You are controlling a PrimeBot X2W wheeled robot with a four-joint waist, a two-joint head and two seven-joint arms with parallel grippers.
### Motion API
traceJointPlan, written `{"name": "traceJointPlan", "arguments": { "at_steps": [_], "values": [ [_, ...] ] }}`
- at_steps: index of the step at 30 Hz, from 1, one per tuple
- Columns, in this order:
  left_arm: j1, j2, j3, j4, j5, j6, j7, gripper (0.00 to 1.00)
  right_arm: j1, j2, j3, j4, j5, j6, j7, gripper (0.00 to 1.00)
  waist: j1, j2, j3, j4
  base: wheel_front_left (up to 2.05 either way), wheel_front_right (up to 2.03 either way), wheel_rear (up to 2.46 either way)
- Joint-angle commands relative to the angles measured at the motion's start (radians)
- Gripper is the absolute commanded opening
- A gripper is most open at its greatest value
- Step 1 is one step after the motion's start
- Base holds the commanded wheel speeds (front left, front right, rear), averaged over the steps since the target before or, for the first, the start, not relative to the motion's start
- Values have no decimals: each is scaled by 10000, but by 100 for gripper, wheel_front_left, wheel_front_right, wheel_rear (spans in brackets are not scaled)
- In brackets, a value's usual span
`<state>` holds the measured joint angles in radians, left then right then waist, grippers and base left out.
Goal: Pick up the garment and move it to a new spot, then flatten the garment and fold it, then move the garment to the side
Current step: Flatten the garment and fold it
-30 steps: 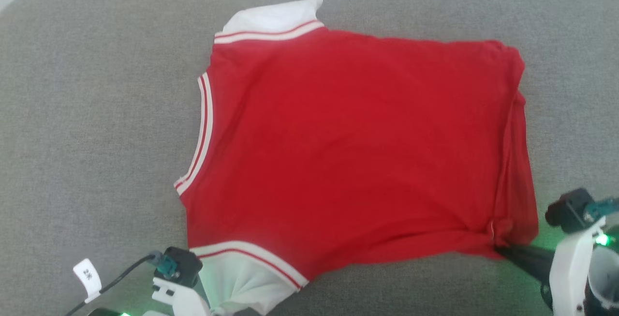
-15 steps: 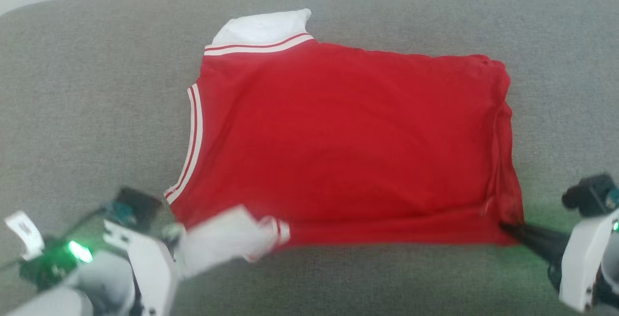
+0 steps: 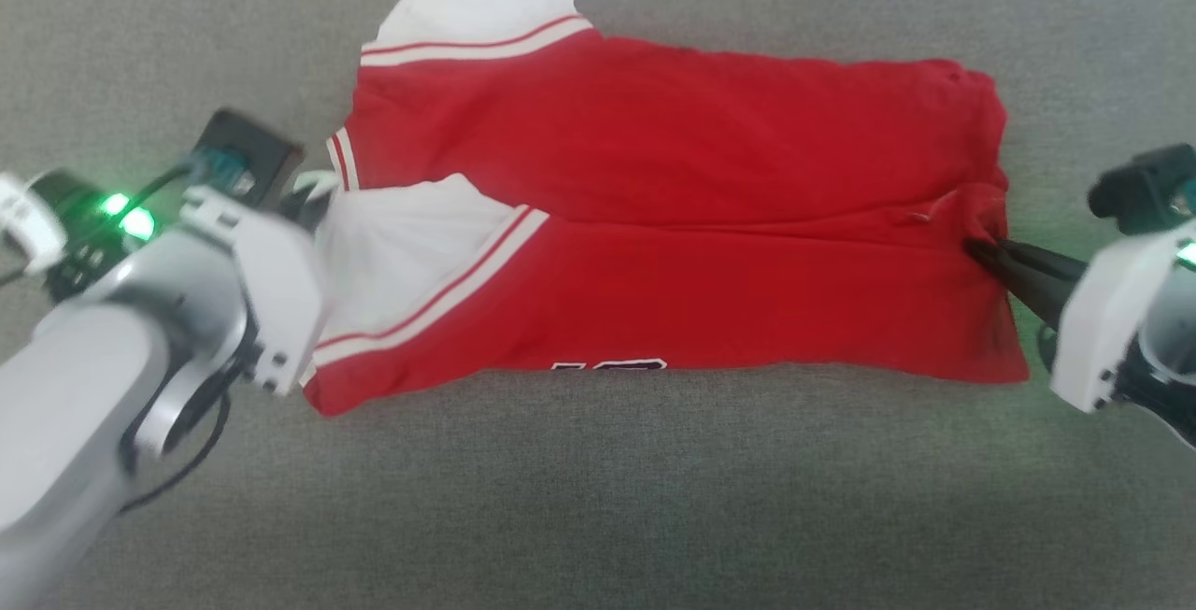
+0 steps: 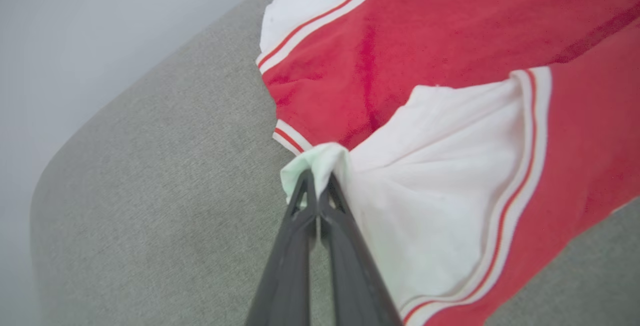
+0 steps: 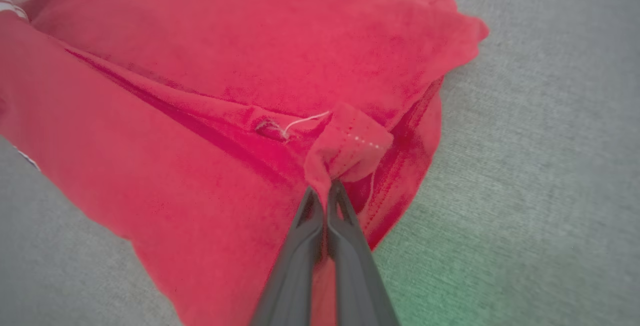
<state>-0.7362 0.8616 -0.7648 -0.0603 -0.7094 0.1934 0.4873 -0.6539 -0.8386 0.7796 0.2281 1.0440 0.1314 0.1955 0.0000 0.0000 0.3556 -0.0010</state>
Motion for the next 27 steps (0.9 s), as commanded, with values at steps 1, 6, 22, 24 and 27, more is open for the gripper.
{"name": "traceJointPlan", "arguments": {
  "at_steps": [1, 6, 22, 24, 27],
  "values": [
    [-393, -309, -121, 547, 195, -250, -110, 0, -234, 264, -9, 278, -131, -13, 94, 0, 0, 0, 180, 44, 0, 0, 0],
    [-1229, -1259, -545, 2455, 375, -1050, -270, 0, -732, 903, 246, 987, -286, -13, 431, 0, 0, 0, 467, 30, 0, 0, 0],
    [-1606, -2655, -382, 5413, -1160, -1742, 463, 100, -1307, 1096, 694, 1547, 116, -19, 854, 100, 0, 0, 351, 61, 0, 0, 0],
    [-1626, -2620, -343, 5183, -1241, -1602, 638, 100, -1260, 981, 513, 1419, 153, -15, 692, 100, 0, 0, 256, 119, 0, 0, 0],
    [-1567, -2461, -260, 4679, -1318, -1279, 892, 100, -1077, 748, 170, 1208, 69, -13, 338, 100, 0, 0, 114, 215, 0, 0, 0]
  ]
}}
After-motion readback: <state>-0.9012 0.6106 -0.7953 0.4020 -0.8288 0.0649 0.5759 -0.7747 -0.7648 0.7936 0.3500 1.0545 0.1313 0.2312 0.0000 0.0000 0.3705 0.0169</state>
